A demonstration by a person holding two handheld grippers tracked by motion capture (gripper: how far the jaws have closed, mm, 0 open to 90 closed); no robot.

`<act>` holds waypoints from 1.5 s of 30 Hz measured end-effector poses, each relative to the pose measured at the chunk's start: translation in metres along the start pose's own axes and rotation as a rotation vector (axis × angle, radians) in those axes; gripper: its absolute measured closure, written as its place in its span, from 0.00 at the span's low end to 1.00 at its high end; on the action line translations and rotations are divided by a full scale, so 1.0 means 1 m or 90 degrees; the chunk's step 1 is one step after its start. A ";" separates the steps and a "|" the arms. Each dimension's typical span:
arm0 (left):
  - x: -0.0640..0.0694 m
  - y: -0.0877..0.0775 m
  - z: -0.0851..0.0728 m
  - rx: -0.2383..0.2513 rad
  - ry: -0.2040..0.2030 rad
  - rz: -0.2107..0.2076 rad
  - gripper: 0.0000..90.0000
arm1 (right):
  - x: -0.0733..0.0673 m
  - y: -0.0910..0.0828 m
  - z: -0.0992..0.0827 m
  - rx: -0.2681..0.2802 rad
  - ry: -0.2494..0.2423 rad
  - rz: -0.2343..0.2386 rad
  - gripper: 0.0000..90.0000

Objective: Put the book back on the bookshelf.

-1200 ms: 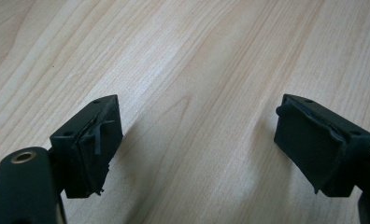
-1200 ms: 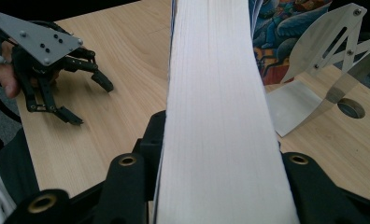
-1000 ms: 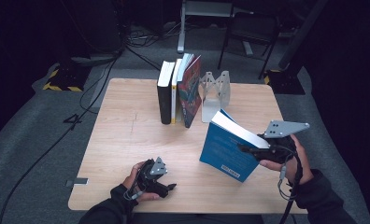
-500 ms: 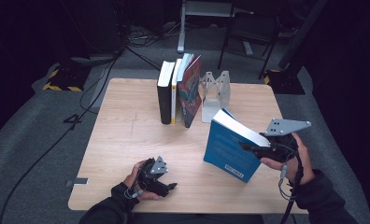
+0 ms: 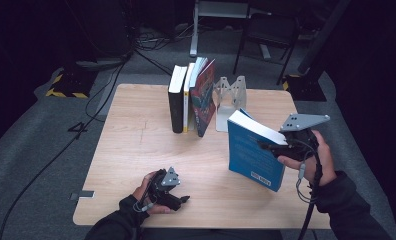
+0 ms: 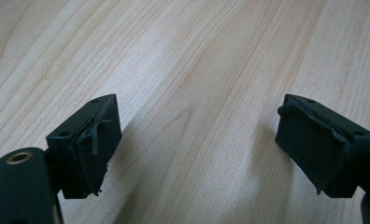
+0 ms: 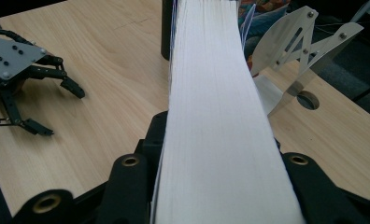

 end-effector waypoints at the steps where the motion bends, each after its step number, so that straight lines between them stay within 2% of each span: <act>1: 0.000 0.000 0.000 0.000 0.000 0.000 0.16 | 0.001 0.001 0.001 0.001 0.001 -0.002 0.67; 9: 0.000 0.000 0.000 0.000 0.000 0.000 0.16 | 0.013 0.013 0.011 0.002 0.008 -0.021 0.67; 26: 0.000 0.000 0.000 0.000 0.000 -0.001 0.16 | 0.055 0.051 0.047 0.073 0.062 -0.114 0.67; 34: 0.000 0.000 0.000 0.001 0.002 -0.002 0.16 | 0.073 0.067 0.060 0.083 0.071 -0.135 0.67; 40: 0.000 0.000 0.000 0.001 0.001 -0.002 0.16 | 0.087 0.084 0.065 0.097 0.095 -0.157 0.67; 45: 0.000 0.000 0.000 0.001 0.001 -0.002 0.16 | 0.095 0.095 0.067 0.101 0.107 -0.163 0.67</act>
Point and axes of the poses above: each handheld gripper's, and its own axes: y roughly forward along the jaws, z roughly out of its top, x roughly to its right, the point moved 1 cm from there along y, roughly forward along the jaws, and after that the axes turned 13 degrees about x, right-handed, at the moved point
